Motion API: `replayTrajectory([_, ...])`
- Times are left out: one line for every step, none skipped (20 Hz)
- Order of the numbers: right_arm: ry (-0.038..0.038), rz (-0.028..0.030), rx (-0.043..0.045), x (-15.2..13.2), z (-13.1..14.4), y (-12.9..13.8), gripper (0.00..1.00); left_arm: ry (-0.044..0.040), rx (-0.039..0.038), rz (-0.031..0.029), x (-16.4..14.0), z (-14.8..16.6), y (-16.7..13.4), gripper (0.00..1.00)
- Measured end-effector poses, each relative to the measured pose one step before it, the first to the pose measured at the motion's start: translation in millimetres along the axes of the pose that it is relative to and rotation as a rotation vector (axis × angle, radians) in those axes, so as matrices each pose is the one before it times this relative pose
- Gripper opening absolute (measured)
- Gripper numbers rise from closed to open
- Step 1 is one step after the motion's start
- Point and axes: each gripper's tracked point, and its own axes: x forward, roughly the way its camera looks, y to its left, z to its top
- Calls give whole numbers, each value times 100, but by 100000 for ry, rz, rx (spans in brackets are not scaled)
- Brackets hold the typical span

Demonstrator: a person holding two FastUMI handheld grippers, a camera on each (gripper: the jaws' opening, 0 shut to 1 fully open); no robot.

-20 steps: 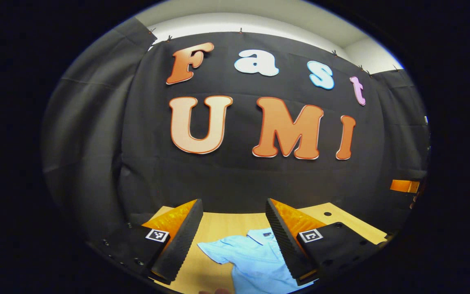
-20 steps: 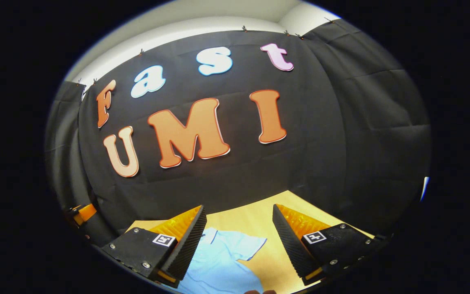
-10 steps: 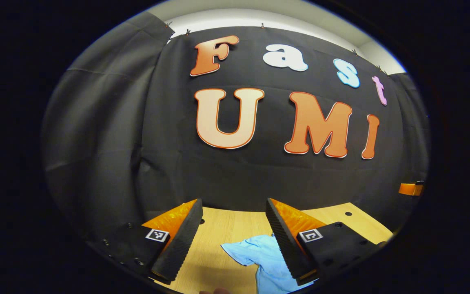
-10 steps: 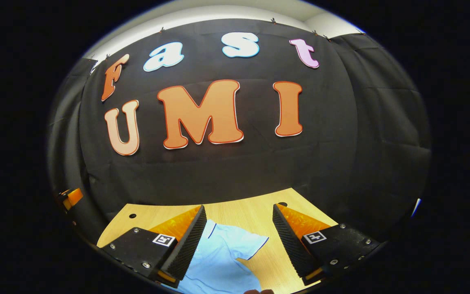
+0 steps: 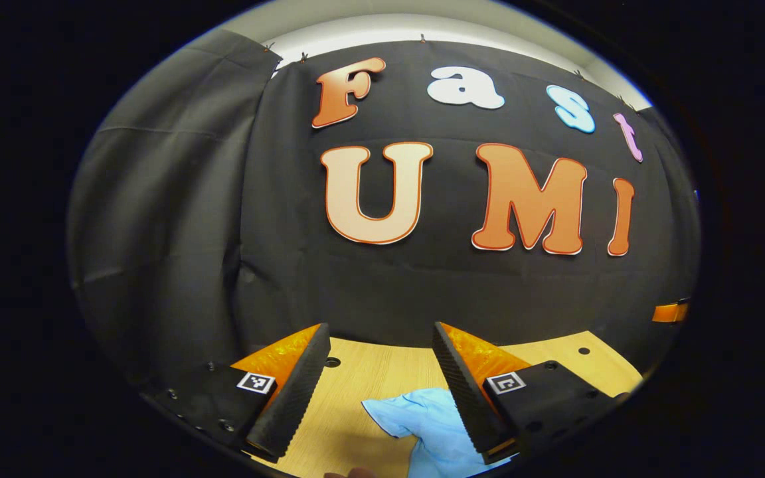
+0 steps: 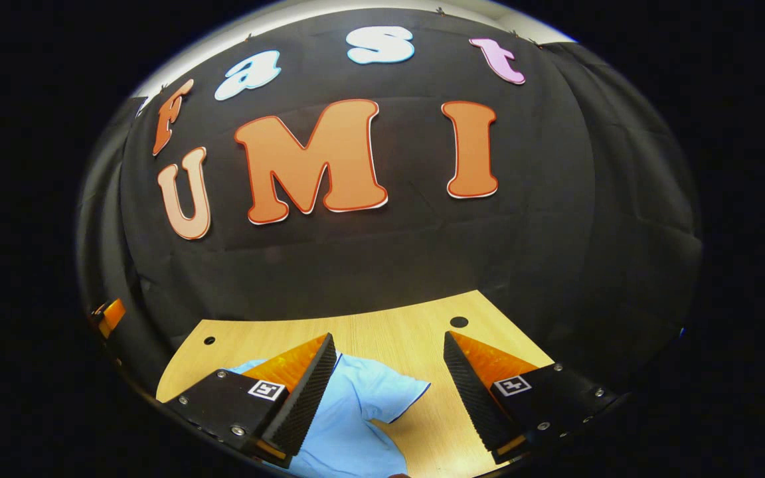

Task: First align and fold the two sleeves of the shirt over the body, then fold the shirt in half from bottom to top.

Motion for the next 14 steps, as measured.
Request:
replayTrajectory([1424, 298, -133, 604, -159, -278, 98, 28, 476, 322, 198, 3, -258, 100])
replayTrajectory([1994, 881, -526, 681, -243, 62, 98, -427, 701, 373, 234, -81, -179, 100])
replayTrajectory([3282, 570, -517, 738, -664, 69, 98, -139, 793, 576, 132, -111, -252, 100])
replayTrajectory([3507, 47, -814, 738, -639, 49, 98, 844, 98, 302, 271, -220, -29, 100])
replayTrajectory([3239, -602, -1675, 972, -640, -90, 98, 759, 124, -1247, 260, -188, -318, 100])
replayTrajectory([3455, -1388, -2387, 1153, -658, -133, 98, 414, 1202, -426, 339, -98, -218, 100])
replayTrajectory([3473, -2148, -2599, 879, -928, -404, 98, 207, 1608, 540, 424, 239, 372, 100])
replayTrajectory([3249, -1817, -2453, 1082, -551, -182, 98, 72, 667, 560, 332, 6, 531, 100])
replayTrajectory([3528, -1158, -2139, 877, -779, 9, 98, 499, 348, -842, 376, -79, 114, 100])
replayTrajectory([3596, -833, -1342, 1041, -686, 134, 99, 584, 361, 366, 66, -397, 353, 100])
replayTrajectory([3480, -577, -771, 1160, -787, 252, 98, 652, -9, 314, 186, -252, 388, 100])
replayTrajectory([4013, -54, -223, 1094, -585, 325, 99, 895, -608, 289, 279, -570, 550, 100])
replayTrajectory([4367, 860, 881, 906, -784, 481, 99, 997, -728, 271, 298, -300, 590, 100])
replayTrajectory([4723, 729, 521, 1014, -623, 532, 99, 835, -610, 655, 172, -515, 573, 100])
